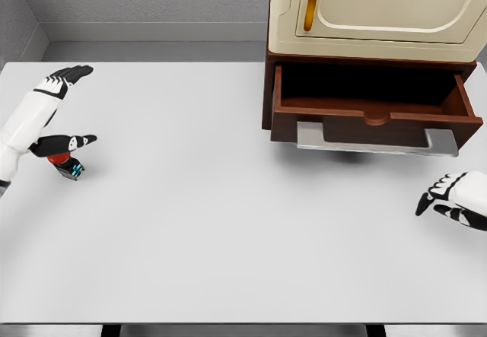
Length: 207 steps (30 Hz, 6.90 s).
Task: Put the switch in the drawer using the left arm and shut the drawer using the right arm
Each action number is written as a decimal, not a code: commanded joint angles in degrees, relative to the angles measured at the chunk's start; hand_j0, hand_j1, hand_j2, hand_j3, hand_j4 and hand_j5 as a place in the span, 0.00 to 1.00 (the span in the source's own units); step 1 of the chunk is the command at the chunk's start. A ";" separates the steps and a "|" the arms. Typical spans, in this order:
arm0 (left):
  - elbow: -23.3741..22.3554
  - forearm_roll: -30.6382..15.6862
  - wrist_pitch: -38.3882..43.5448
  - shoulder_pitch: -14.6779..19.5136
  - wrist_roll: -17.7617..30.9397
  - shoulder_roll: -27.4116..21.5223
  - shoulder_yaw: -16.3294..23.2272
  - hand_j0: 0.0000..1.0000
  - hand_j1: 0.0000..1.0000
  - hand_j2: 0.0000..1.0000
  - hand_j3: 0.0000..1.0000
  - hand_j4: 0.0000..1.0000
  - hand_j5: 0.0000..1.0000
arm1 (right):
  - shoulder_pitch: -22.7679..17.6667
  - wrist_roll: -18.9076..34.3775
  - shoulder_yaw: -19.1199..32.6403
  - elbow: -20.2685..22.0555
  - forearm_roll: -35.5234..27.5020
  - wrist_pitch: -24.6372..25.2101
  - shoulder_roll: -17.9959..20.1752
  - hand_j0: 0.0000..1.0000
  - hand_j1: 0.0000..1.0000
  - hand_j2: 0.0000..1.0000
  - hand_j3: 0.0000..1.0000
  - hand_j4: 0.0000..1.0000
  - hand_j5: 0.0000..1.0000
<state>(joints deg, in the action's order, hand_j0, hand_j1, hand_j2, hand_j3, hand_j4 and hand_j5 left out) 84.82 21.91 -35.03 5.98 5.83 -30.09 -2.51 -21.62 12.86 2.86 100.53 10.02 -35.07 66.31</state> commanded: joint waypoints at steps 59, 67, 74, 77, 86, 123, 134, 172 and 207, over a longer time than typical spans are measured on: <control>-5.11 -37.73 16.05 -8.96 -1.96 -6.65 10.16 0.97 0.97 0.97 0.97 0.97 0.97 | 0.09 1.56 0.22 0.63 0.61 0.07 -0.04 0.57 0.57 0.57 0.57 0.57 0.57; -11.17 -36.85 11.74 -6.77 -1.96 -3.57 10.34 0.97 0.97 0.97 0.97 0.97 0.97 | 0.09 1.56 0.22 0.72 0.52 0.07 -0.04 0.58 0.58 0.58 0.58 0.58 0.58; -12.58 -36.85 9.81 -6.68 -1.96 -2.95 10.34 0.91 0.91 0.91 0.91 0.91 0.91 | 0.18 1.56 0.22 0.72 0.61 0.07 0.05 0.58 0.58 0.58 0.58 0.58 0.58; -12.58 -36.85 9.72 -6.77 -1.96 -2.95 10.34 0.84 0.84 0.84 0.84 0.84 0.84 | 0.18 1.56 0.22 0.63 0.52 0.07 0.05 0.58 0.58 0.58 0.58 0.58 0.58; -12.58 -36.76 9.63 -7.03 -1.96 -3.04 10.34 0.72 0.72 0.72 0.72 0.72 0.72 | 0.26 1.56 0.22 0.63 0.52 0.07 -0.04 0.58 0.58 0.58 0.58 0.58 0.58; -3.88 -32.63 5.32 -7.12 -1.96 -2.87 10.51 0.33 0.33 0.33 0.33 0.33 0.33 | 1.67 1.56 0.30 0.72 0.08 0.07 -0.13 0.57 0.57 0.57 0.57 0.57 0.57; -2.21 -32.19 5.50 -4.57 -1.96 -0.05 13.06 0.34 0.34 0.34 0.34 0.34 0.34 | 1.76 1.56 0.30 0.63 0.08 0.07 -0.13 0.57 0.57 0.57 0.57 0.57 0.57; 0.78 -30.08 5.32 5.45 -1.87 10.05 21.94 0.34 0.34 0.34 0.34 0.34 0.34 | 1.85 1.56 0.30 0.63 0.00 0.07 -0.21 0.57 0.57 0.57 0.57 0.57 0.57; 0.43 -24.81 5.59 13.71 -1.87 22.53 27.12 0.34 0.34 0.34 0.34 0.34 0.34 | 2.81 1.56 0.39 0.63 -0.53 0.07 -1.18 0.57 0.57 0.57 0.57 0.57 0.57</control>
<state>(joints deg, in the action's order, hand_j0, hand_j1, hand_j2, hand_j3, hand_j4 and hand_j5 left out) 85.17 -3.36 -29.50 19.78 3.98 -7.86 24.42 -18.81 14.43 3.26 101.14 9.89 -35.08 65.13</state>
